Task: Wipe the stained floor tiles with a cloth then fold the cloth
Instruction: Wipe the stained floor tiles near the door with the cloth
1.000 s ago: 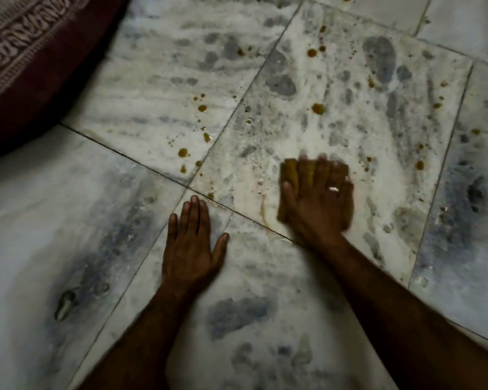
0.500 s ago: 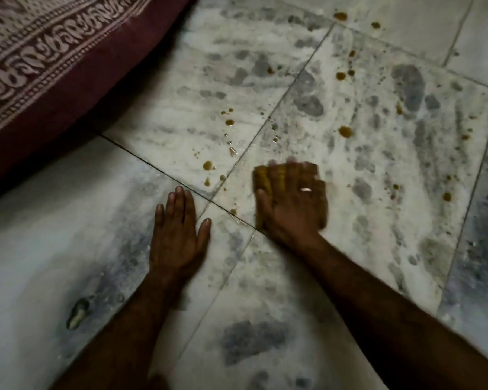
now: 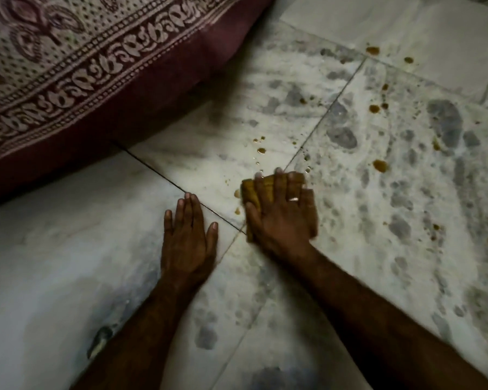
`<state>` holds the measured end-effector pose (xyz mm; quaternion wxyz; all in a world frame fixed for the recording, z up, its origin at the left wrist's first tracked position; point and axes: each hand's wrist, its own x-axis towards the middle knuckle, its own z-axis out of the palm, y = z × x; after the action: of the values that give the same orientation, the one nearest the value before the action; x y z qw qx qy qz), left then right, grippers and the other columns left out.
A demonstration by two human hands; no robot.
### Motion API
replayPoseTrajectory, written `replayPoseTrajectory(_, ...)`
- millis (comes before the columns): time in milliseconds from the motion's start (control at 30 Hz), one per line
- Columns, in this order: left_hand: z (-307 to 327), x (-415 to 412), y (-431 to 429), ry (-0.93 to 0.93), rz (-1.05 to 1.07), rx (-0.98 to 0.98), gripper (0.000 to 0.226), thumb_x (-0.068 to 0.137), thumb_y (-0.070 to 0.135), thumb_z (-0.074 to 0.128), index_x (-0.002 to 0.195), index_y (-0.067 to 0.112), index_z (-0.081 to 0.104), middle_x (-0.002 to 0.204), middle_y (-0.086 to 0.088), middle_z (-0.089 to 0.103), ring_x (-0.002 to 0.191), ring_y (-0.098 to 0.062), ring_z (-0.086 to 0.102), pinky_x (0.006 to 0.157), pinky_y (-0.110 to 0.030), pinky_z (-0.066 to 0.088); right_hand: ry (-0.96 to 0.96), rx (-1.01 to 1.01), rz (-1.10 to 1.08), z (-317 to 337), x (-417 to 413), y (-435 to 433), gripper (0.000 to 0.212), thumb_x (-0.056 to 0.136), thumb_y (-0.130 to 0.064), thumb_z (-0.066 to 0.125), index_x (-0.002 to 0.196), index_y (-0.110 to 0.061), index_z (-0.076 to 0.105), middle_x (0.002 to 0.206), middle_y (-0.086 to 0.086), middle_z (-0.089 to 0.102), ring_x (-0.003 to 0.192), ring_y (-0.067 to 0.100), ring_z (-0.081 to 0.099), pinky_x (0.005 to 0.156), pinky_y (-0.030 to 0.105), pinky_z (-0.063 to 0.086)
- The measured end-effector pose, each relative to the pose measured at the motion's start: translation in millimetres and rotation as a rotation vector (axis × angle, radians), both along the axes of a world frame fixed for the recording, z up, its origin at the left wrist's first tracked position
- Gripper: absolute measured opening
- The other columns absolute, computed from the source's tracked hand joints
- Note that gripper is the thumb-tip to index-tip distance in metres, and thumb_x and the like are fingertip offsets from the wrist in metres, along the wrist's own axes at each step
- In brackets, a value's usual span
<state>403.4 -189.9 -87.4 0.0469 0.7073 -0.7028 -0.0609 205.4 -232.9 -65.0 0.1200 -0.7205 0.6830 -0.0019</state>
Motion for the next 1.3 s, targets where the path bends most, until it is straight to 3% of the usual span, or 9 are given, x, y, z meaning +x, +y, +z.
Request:
replayPoseTrajectory(133,2,7,-8,-0.018,0.039,-0.018,0.074,0.101,0.048,0.014,0.158,0.002,0.016,0.166,-0.018,0.018,0.155,-0.028,0.016,0.124,-0.038,-0.010,0.014,-0.027,0.325,-2,0,54,0.064,0.102,-0.061,0.022,0.162,-0.039,0.011,0.172,0.007,0.003,0.158,0.031,-0.006,0.125,0.054,-0.003)
replayPoseTrajectory(200,4,5,-10,-0.001,0.023,-0.028,0.073,0.101,0.046,0.017,0.158,0.002,0.017,0.166,-0.018,0.019,0.155,-0.028,0.016,0.125,-0.038,-0.009,0.046,-0.029,0.262,0,-25,52,0.065,0.101,-0.061,0.019,0.161,-0.039,0.009,0.172,0.005,0.007,0.159,0.029,-0.004,0.126,0.055,0.006)
replayPoseTrajectory(300,3,5,-10,0.002,-0.004,-0.069,0.071,0.101,0.043,0.023,0.157,0.001,0.021,0.165,-0.019,0.020,0.154,-0.030,0.017,0.125,-0.041,0.000,0.028,0.006,0.037,1,-20,-9,0.067,0.102,-0.059,0.017,0.161,-0.039,-0.009,0.172,0.006,-0.010,0.157,0.030,-0.013,0.126,0.056,-0.001)
replayPoseTrajectory(400,-1,6,-11,0.011,-0.011,-0.068,0.069,0.100,0.040,0.027,0.156,-0.001,0.026,0.163,-0.022,0.024,0.153,-0.032,0.022,0.125,-0.045,0.011,-0.024,0.002,0.016,3,38,-67,0.066,0.103,-0.060,0.020,0.161,-0.039,-0.005,0.172,0.009,-0.010,0.157,0.035,-0.009,0.124,0.060,-0.003)
replayPoseTrajectory(600,-3,8,-8,0.009,-0.046,-0.097,0.060,0.101,0.025,0.030,0.152,-0.007,0.031,0.161,-0.025,0.027,0.151,-0.036,0.026,0.122,-0.050,0.025,0.013,-0.049,0.405,0,36,-17,0.062,0.102,-0.060,0.022,0.161,-0.042,0.011,0.172,0.004,0.005,0.159,0.028,0.002,0.126,0.048,-0.005)
replayPoseTrajectory(833,5,7,-9,0.073,-0.062,-0.074,0.067,0.098,0.031,0.030,0.156,-0.002,0.022,0.165,-0.021,0.019,0.154,-0.032,0.018,0.124,-0.046,0.019,0.029,0.013,0.078,5,44,-94,0.067,0.101,-0.062,0.018,0.161,-0.040,-0.004,0.172,0.005,-0.007,0.158,0.031,-0.008,0.125,0.058,-0.004)
replayPoseTrajectory(967,2,9,-5,0.064,-0.063,-0.089,0.065,0.099,0.027,0.031,0.154,-0.006,0.025,0.163,-0.026,0.022,0.153,-0.036,0.019,0.122,-0.051,0.025,0.040,-0.035,0.381,1,72,-65,0.064,0.103,-0.059,0.020,0.162,-0.036,0.007,0.172,0.006,0.003,0.158,0.030,-0.006,0.124,0.055,-0.005)
replayPoseTrajectory(1100,0,8,-6,0.081,-0.062,-0.049,0.069,0.097,0.031,0.034,0.154,-0.006,0.026,0.163,-0.025,0.021,0.153,-0.036,0.021,0.121,-0.050,0.026,0.114,-0.061,0.623,4,-10,-10,0.064,0.104,-0.056,0.028,0.162,-0.032,0.017,0.170,0.007,0.017,0.158,0.031,0.011,0.125,0.055,0.017)
replayPoseTrajectory(1300,7,9,-12,0.126,-0.051,-0.010,0.066,0.103,0.036,0.035,0.154,-0.005,0.026,0.163,-0.025,0.023,0.152,-0.036,0.024,0.121,-0.050,0.028,0.205,0.061,0.272,20,-23,-101,0.074,0.101,-0.063,-0.004,0.163,-0.025,0.009,0.171,0.013,0.013,0.157,0.037,0.010,0.123,0.058,0.020)
